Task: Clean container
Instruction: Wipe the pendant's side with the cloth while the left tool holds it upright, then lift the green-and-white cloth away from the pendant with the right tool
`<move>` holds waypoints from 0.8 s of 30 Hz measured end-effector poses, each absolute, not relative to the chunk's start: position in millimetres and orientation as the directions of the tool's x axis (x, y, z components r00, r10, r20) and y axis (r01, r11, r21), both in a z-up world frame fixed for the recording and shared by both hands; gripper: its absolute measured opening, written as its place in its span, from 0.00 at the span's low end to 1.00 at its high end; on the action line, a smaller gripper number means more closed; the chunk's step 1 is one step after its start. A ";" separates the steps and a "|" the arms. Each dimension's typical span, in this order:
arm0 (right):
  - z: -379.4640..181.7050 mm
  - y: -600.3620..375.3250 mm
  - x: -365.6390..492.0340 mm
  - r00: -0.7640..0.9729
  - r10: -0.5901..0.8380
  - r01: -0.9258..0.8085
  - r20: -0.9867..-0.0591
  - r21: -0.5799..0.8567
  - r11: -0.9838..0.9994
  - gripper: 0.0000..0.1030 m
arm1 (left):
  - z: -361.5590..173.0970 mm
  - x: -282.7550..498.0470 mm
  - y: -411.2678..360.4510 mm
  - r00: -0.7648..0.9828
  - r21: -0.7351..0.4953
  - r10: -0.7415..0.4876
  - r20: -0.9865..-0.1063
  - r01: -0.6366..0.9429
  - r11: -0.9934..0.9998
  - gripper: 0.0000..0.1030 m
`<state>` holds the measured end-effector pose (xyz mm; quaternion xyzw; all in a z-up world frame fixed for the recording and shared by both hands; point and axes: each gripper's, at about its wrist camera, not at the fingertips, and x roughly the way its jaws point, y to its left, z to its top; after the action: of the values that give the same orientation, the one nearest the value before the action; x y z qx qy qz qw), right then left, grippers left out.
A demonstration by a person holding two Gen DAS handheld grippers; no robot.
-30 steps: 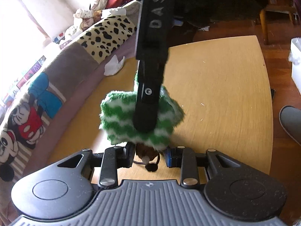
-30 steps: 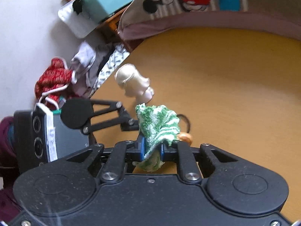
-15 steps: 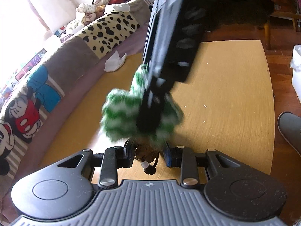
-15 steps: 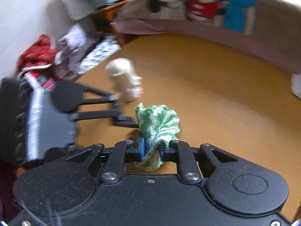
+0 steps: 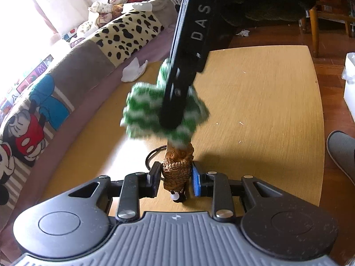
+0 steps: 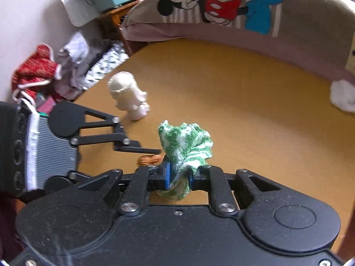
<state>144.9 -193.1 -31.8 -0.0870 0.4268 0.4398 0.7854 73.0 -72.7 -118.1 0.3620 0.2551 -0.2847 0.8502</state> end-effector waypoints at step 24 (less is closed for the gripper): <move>-54.2 -181.4 140.1 0.256 0.569 -0.753 -0.782 0.207 0.624 0.15 | -112.8 89.9 -59.3 0.666 0.312 -0.318 -0.675 0.648 0.694 0.26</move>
<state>140.1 -181.4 -54.2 -0.1047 0.4416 0.4207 0.7855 89.9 -59.3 -112.8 0.2750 0.3002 -0.2777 0.8701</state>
